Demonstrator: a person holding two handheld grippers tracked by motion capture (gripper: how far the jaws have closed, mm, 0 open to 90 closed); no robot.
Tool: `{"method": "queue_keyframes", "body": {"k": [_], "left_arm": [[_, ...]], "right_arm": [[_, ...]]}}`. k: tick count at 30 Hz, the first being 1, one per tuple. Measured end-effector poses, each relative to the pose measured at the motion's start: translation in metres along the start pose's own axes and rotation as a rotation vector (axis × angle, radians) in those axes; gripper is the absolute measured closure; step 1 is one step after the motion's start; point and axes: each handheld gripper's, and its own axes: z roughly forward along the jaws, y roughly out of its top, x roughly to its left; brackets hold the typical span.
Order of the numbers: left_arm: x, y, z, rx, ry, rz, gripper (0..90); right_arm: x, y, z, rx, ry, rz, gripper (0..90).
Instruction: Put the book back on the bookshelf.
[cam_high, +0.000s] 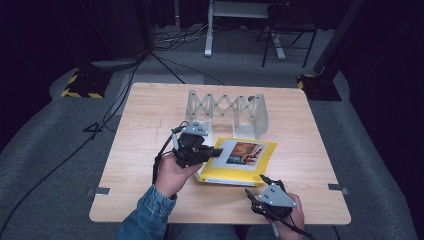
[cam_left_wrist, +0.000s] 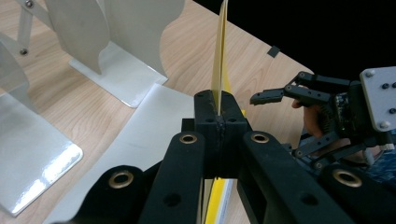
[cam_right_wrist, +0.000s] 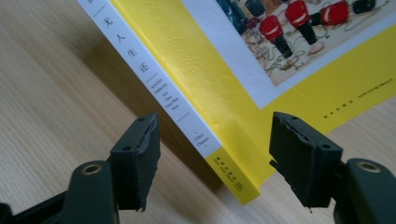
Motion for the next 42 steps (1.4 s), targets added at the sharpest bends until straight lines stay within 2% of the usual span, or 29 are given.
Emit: {"method": "queue_keyframes", "body": {"k": [8, 10, 11, 14, 16, 19, 20, 21, 22, 25, 31, 38, 42], "left_arm": [[0.004, 0.005, 0.007, 0.004, -0.033, -0.006, 89.3], [0.006, 0.006, 0.008, 0.001, -0.039, -0.013, 89.3], [0.008, 0.006, 0.008, -0.003, -0.050, -0.022, 89.4], [0.010, 0.007, 0.009, -0.008, -0.057, -0.028, 89.3], [0.012, 0.007, 0.010, -0.012, -0.068, -0.038, 89.3], [0.014, 0.007, 0.012, -0.014, -0.081, -0.050, 89.4], [0.015, 0.007, 0.012, -0.012, -0.078, -0.049, 89.4], [0.016, 0.006, 0.012, -0.014, -0.080, -0.054, 89.4], [0.016, 0.006, 0.012, -0.014, -0.080, -0.054, 89.3], [0.016, 0.006, 0.013, -0.015, -0.080, -0.060, 89.4], [0.016, 0.006, 0.017, -0.012, -0.080, -0.061, 89.4], [0.015, 0.005, 0.018, -0.009, -0.074, -0.061, 89.3], [0.014, 0.004, 0.019, -0.005, -0.067, -0.066, 89.3]], "right_arm": [[-0.001, 0.005, 0.015, 0.062, -0.002, -0.019, 27.8], [0.000, 0.005, 0.019, 0.065, -0.015, -0.032, 27.4], [0.003, 0.004, 0.023, 0.062, -0.036, -0.056, 26.5], [0.006, 0.004, 0.026, 0.058, -0.056, -0.073, 26.3], [0.010, 0.004, 0.031, 0.050, -0.092, -0.105, 26.5], [0.011, 0.004, 0.036, 0.054, -0.095, -0.119, 27.1], [0.012, 0.004, 0.039, 0.055, -0.102, -0.125, 25.9], [0.014, 0.004, 0.043, 0.053, -0.132, -0.137, 24.2], [0.014, 0.004, 0.043, 0.053, -0.132, -0.137, 24.2], [0.016, 0.004, 0.050, 0.044, -0.177, -0.158, 20.9], [0.020, 0.003, 0.061, 0.074, -0.216, -0.161, 17.3], [0.019, 0.002, 0.068, 0.091, -0.240, -0.173, 16.5], [0.021, 0.003, 0.073, 0.092, -0.254, -0.216, 18.0]]}}
